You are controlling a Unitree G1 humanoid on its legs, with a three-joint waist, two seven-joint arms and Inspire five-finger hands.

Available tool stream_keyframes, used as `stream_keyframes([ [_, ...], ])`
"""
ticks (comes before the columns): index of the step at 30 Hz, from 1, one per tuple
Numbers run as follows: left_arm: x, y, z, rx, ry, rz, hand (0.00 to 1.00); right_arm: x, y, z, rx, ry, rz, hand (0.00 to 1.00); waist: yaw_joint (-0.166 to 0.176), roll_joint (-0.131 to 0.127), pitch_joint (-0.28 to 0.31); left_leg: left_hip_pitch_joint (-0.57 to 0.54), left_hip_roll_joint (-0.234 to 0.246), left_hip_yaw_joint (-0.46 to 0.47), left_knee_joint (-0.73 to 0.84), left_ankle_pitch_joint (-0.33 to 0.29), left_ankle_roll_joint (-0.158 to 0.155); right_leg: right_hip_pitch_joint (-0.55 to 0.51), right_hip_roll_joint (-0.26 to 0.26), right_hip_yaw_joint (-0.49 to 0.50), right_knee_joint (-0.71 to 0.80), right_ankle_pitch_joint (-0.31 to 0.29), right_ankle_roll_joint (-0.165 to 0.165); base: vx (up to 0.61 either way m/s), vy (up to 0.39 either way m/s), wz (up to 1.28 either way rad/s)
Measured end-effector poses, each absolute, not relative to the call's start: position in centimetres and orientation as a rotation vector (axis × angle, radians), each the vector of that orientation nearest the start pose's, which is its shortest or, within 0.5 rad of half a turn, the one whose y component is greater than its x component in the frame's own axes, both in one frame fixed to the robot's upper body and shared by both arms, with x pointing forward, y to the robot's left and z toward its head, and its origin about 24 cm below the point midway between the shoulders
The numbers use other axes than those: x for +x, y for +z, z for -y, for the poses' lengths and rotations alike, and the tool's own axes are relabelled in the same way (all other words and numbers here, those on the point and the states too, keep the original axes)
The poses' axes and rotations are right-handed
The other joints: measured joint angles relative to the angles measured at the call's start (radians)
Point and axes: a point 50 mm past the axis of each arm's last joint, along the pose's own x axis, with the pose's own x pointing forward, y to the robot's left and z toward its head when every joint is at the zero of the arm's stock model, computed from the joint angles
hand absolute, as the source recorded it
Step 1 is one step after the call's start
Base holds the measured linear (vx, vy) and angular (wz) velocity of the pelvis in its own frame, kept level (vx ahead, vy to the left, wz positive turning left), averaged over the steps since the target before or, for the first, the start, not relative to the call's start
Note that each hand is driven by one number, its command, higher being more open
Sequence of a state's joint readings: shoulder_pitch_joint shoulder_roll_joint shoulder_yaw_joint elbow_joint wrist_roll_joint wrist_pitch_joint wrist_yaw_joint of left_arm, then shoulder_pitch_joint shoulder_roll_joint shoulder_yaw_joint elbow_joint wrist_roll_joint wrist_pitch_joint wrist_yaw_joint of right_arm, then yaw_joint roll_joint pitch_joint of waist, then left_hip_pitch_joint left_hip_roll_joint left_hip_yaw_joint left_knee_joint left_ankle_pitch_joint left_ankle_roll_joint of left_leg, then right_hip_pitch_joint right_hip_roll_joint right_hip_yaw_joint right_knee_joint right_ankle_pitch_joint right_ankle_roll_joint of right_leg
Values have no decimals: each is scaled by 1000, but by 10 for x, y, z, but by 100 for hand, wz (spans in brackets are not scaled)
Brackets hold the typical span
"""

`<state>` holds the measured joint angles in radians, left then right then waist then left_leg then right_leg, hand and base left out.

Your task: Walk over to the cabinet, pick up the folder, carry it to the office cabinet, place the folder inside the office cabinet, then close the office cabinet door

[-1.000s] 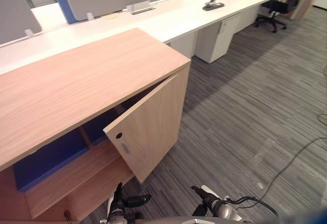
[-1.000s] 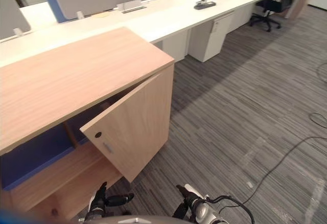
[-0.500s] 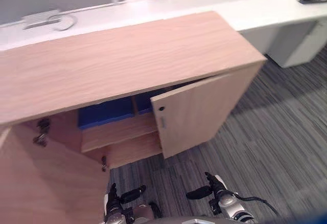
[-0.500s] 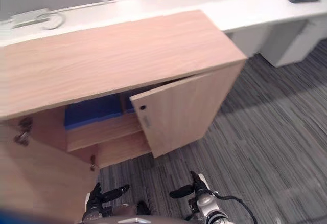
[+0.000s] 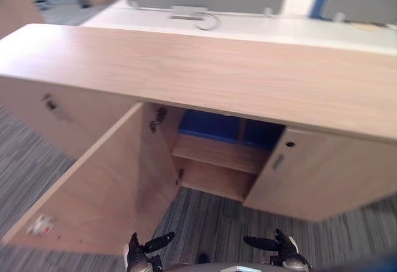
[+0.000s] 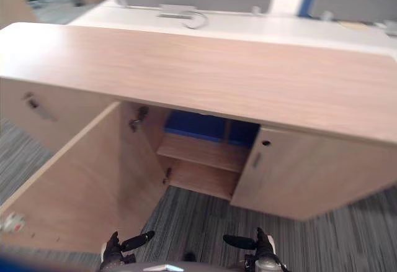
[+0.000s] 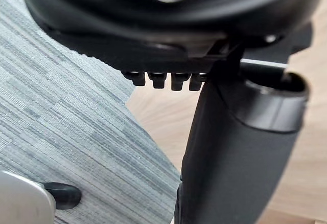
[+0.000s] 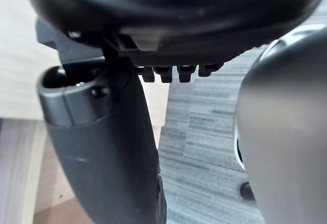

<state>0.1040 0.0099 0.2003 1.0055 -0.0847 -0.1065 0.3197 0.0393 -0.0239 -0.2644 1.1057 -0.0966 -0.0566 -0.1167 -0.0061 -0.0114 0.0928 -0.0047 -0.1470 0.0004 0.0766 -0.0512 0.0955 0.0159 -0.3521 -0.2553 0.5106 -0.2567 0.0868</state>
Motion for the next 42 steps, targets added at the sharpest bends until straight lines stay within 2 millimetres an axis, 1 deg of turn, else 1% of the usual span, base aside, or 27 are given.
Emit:
stream_keyframes([
  [1, 94, -155, -202, 12, 569, -1006, 100, 97, -163, 192, -11, -315, -1095, 100, 1, -11, -6, -6, -8, -23, 8, -4, -2, 8, 8, 25, -53, 11, 22, -30, -129, 128],
  [2, 91, -154, -208, 36, 579, -1003, 100, 93, -165, 185, 18, -311, -1110, 100, 6, -31, -18, -15, -22, -55, 12, -5, -7, 17, 12, 46, -159, 59, 65, -32, -152, 78],
  [3, 90, -154, -210, 42, 584, -1007, 100, 92, -166, 184, 20, -304, -1121, 100, 9, -37, -23, -15, -25, -66, 8, -3, -11, 22, 12, 44, -180, 53, 76, 12, -179, 54],
  [4, 83, -155, -210, 39, 609, -1020, 100, 88, -167, 184, 19, -301, -1140, 100, 14, -40, -45, -17, -16, -71, -16, 8, -31, 29, 26, 36, -232, 48, 77, 30, -240, 7],
  [5, 81, -155, -210, 40, 616, -1023, 100, 88, -168, 184, 18, -301, -1143, 100, 15, -41, -50, -20, -3, -70, -40, 26, -40, 37, 45, 35, -286, 45, 78, 37, -262, -6],
  [6, 80, -156, -209, 37, 611, -1029, 100, 90, -168, 183, 21, -299, -1146, 100, 11, -33, -49, -28, 15, -72, -56, 42, -44, 38, 68, 34, -320, 53, 87, 9, -226, -8],
  [8, 79, -157, -209, 32, 603, -1033, 100, 91, -168, 185, 18, -303, -1157, 100, 1, -32, -50, -30, 40, -84, -66, 49, -52, 49, 100, 21, -347, 64, 74, 12, -178, 9],
  [10, 79, -157, -210, 28, 601, -1033, 100, 91, -168, 183, 16, -298, -1160, 100, -1, -42, -45, -20, 71, -112, -66, 50, -59, 85, 139, -5, -378, 77, 55, 37, -252, 33],
  [12, 81, -156, -214, 14, 617, -1024, 100, 92, -168, 177, 5, -266, -1156, 100, 0, -51, -42, -20, 117, -148, -57, 42, -88, 109, 190, -26, -400, 101, 30, 11, -230, 38],
  [13, 81, -155, -215, 11, 622, -1021, 100, 93, -168, 175, 1, -254, -1152, 100, 1, -54, -40, -26, 129, -153, -52, 40, -91, 109, 202, -28, -399, 107, 23, -8, -173, 27],
  [15, 89, -152, -218, 28, 597, -987, 100, 98, -167, 171, -18, -218, -1137, 100, 1, -66, -29, -71, 157, -174, 9, 21, -119, 106, 238, -46, -399, 118, 12, -19, -150, 30],
  [16, 92, -151, -218, 33, 584, -976, 100, 99, -167, 170, -20, -215, -1135, 100, 1, -67, -22, -89, 158, -171, 38, 17, -125, 107, 242, -50, -398, 119, 10, -51, -112, 38],
  [17, 98, -148, -218, 47, 558, -952, 100, 103, -166, 171, -24, -215, -1126, 100, 0, -67, -3, -123, 158, -136, 95, 14, -127, 106, 244, -59, -387, 120, 8, -71, -56, 38],
  [19, 104, -146, -214, 45, 515, -930, 100, 107, -165, 176, -27, -228, -1117, 100, 1, -51, 21, -162, 171, -29, 162, 14, -127, 104, 247, -67, -371, 127, -1, -92, 2, 30],
  [20, 106, -147, -209, 22, 470, -928, 100, 109, -164, 179, -32, -236, -1111, 100, 2, -37, 30, -178, 182, 41, 191, 8, -119, 101, 248, -67, -357, 128, -2, -92, 44, 14],
  [22, 107, -149, -203, -26, 391, -932, 100, 111, -163, 183, -25, -251, -1104, 100, 3, -21, 26, -185, 188, 93, 185, 7, -117, 91, 248, -66, -356, 128, -2, -117, 74, 1],
  [23, 106, -150, -201, -49, 353, -937, 100, 112, -163, 184, -26, -253, -1100, 100, 4, -12, 23, -174, 188, 98, 141, 7, -117, 82, 248, -64, -359, 126, -3, -129, 85, -12],
  [24, 104, -152, -200, -85, 304, -957, 100, 112, -163, 183, -20, -246, -1097, 100, 4, -12, 23, -130, 169, 107, 22, 64, -90, 68, 237, -62, -362, 122, -8, -112, 63, -10],
  [25, 102, -153, -199, -96, 291, -967, 100, 112, -163, 184, -17, -246, -1096, 100, 1, -13, 23, -104, 159, 108, -43, 97, -89, 63, 232, -62, -363, 122, -8, -92, 45, 0],
  [26, 100, -156, -198, -108, 260, -985, 100, 109, -163, 186, -2, -255, -1101, 100, -4, -8, 21, -61, 147, 104, -162, 161, -91, 56, 232, -63, -370, 120, -8, -69, 26, 16],
  [27, 102, -156, -197, -104, 239, -988, 100, 109, -163, 187, 14, -269, -1099, 100, -9, -8, 25, -69, 142, 95, -173, 172, -88, 54, 232, -68, -376, 115, -8, -96, 11, 21],
  [29, 103, -156, -199, -113, 214, -994, 100, 108, -164, 187, 48, -295, -1101, 100, -7, -14, 31, -88, 127, 87, -173, 186, -86, 52, 224, -69, -400, 96, -8, -152, 0, 21],
  [31, 101, -157, -201, -120, 196, -1007, 100, 106, -164, 190, 75, -314, -1098, 100, -11, -4, 32, -83, 123, 73, -174, 191, -89, 59, 221, -82, -400, 85, -2, -129, 6, 23],
  [34, 98, -158, -202, -146, 200, -1012, 100, 104, -164, 190, 81, -300, -1096, 100, -9, -3, 27, -83, 119, 69, -174, 190, -88, 72, 220, -97, -406, 79, 7, -61, 6, 20],
  [37, 96, -158, -207, -174, 213, -1006, 100, 103, -164, 188, 100, -285, -1098, 100, -5, -10, 22, -85, 114, 72, -174, 185, -81, 76, 216, -93, -418, 77, 14, 16, -1, 1],
  [40, 92, -158, -214, -191, 231, -1012, 100, 100, -166, 185, 138, -294, -1106, 100, -3, -28, 16, -78, 96, 74, -173, 183, -69, 94, 207, -94, -429, 87, 18, 131, -12, 2],
  [42, 88, -158, -220, -213, 275, -1017, 100, 99, -166, 183, 148, -288, -1110, 100, -2, -35, 14, -64, 86, 72, -173, 171, -73, 110, 198, -92, -432, 87, 18, 147, -1, 6],
])
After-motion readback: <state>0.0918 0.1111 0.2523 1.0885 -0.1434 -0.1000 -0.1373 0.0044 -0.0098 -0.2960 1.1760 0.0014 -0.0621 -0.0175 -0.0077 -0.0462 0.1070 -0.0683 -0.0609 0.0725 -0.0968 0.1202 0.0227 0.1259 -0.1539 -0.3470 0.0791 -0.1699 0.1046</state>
